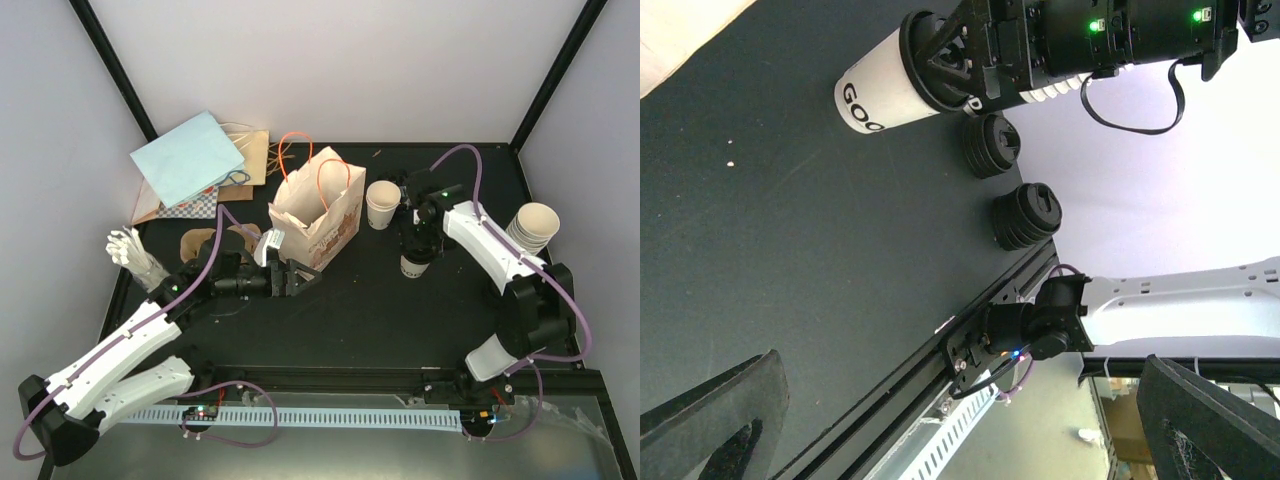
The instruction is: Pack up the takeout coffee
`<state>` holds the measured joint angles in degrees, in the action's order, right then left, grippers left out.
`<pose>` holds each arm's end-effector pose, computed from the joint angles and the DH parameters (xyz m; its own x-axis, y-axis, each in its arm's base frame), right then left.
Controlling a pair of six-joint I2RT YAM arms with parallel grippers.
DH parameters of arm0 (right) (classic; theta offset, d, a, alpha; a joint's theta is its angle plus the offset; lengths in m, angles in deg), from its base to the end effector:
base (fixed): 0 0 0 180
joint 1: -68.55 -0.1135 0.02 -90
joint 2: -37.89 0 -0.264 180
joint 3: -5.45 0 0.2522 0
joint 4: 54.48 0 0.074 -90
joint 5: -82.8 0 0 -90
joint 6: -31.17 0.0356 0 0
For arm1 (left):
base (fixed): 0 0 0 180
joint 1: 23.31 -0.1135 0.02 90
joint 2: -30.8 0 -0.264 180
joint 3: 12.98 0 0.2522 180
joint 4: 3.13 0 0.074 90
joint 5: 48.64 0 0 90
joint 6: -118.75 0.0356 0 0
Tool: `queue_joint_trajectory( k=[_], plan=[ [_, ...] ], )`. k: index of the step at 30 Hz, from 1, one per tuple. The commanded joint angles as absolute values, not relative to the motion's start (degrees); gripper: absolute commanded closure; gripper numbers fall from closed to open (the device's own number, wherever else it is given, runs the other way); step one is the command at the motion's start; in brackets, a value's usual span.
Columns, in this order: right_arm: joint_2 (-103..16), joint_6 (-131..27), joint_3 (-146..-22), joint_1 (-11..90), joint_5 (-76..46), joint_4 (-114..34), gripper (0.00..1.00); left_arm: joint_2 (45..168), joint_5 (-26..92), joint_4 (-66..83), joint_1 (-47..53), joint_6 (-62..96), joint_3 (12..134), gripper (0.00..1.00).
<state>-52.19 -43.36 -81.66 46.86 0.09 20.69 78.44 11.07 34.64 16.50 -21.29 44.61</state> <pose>0.2755 0.1047 0.2575 -0.9677 -0.1002 -0.2312 -0.0874 0.9941 -0.0649 0.1292 -0.1311 0.3033 -0.9166 -0.0976 -0.3876 0.3004 0.4716 -0.8291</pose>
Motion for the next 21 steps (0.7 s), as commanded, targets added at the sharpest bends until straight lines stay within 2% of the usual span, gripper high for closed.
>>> queue_joint_trajectory(
  k=[1, 9, 21],
  plan=[
    [-52.8, -42.7, -78.8, 48.1, -3.7, 20.4, 0.18, 78.4, 9.6, 34.5, 16.2, -20.6, 45.9, 0.02],
    [-53.1, -42.0, -76.9, 48.9, -7.0, 18.4, 0.20, 80.0, 8.8, 33.1, 16.8, -20.7, 45.6, 0.02],
    [-55.2, -42.0, -75.7, 48.8, -4.9, 20.1, 0.23, 80.2, 8.5, 32.7, 16.9, -20.1, 45.1, 0.02]
  ],
)
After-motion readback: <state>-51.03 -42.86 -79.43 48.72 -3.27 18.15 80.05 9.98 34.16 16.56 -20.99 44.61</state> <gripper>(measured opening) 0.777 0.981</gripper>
